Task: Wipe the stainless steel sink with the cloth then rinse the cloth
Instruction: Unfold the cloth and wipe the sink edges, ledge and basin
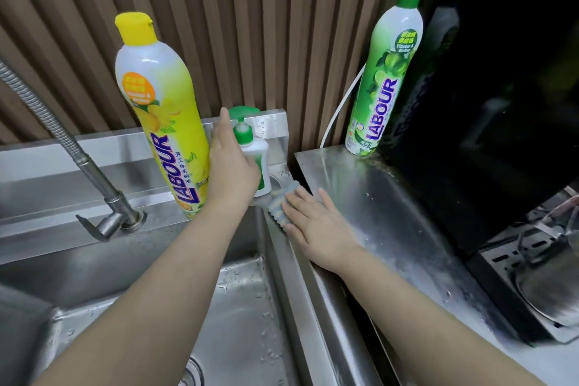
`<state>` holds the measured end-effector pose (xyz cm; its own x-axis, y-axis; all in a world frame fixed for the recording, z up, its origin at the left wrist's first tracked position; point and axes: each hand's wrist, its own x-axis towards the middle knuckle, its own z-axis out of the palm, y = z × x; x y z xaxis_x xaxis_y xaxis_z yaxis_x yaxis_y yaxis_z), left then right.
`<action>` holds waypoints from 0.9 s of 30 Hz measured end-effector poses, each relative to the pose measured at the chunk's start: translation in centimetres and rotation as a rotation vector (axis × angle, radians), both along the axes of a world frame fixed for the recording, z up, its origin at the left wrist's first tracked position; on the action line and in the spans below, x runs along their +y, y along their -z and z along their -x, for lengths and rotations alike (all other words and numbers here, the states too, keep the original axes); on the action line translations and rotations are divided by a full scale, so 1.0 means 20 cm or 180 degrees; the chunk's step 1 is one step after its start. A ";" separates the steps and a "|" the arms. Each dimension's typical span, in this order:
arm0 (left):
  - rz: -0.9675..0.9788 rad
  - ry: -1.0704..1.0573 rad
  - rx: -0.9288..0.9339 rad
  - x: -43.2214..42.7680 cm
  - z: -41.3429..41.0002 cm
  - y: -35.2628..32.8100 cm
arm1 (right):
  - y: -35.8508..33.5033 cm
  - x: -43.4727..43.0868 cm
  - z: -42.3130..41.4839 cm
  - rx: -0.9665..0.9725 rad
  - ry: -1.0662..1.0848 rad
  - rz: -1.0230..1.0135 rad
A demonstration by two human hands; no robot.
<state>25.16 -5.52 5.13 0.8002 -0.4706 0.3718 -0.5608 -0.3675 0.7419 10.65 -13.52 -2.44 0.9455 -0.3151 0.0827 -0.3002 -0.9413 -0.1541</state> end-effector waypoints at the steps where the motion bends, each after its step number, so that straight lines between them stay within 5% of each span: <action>1: -0.0035 -0.0033 0.0134 -0.02 -0.01 0.00 | 0.01 -0.04 0.01 -0.0024 -0.0200 -0.0096; 4: -0.0300 -0.0105 0.0244 -0.06 -0.03 -0.01 | 0.03 -0.09 0.02 0.0082 -0.0389 -0.0245; 9: -0.0698 -0.0041 0.0336 -0.10 -0.09 -0.02 | 0.03 -0.05 -0.06 0.0355 0.0219 -0.0131; 17: 0.0059 0.0051 -0.0547 -0.09 -0.13 -0.38 | 0.02 -0.09 -0.40 0.0629 0.0475 -0.0130; 22: 0.0012 0.0137 -0.0553 -0.10 -0.14 -0.42 | 0.03 -0.12 -0.32 0.0488 -0.0243 0.0083; 27: -0.0009 0.0207 -0.0500 -0.05 -0.15 -0.37 | 0.04 -0.03 -0.37 0.0536 0.0324 0.0099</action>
<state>28.07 -6.53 12.52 0.7002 -0.5206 0.4886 -0.6925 -0.3287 0.6422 18.14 -14.18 -3.22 0.9101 -0.4096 -0.0628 -0.4133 -0.9083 -0.0650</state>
